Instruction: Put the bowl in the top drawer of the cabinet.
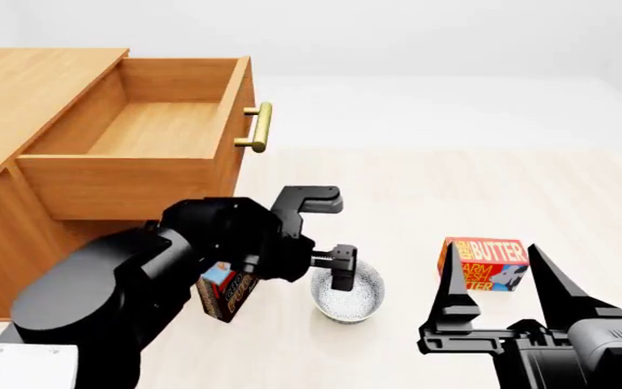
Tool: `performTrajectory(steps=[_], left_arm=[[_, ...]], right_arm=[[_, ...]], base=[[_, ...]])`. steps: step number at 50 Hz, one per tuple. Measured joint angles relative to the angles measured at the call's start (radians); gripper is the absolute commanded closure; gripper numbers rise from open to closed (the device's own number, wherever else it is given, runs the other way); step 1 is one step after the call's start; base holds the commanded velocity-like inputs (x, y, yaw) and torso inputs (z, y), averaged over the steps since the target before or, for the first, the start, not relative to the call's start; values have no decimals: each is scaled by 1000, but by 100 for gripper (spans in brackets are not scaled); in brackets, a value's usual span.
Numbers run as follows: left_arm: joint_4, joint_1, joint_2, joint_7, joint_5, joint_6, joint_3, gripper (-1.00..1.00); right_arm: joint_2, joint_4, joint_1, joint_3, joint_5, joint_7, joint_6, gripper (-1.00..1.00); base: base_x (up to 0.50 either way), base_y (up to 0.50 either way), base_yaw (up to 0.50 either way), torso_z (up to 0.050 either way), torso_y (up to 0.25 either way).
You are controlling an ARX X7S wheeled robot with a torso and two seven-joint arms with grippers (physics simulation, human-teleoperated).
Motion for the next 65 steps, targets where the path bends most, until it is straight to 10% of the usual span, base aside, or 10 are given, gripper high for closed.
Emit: performTrajectory(steps=[65], left_arm=[[-46, 82, 0, 23, -156, 20, 25, -100]], right_arm=[[12, 47, 9, -6, 7, -3, -27, -100]], base=[[0, 0, 0, 0, 0]])
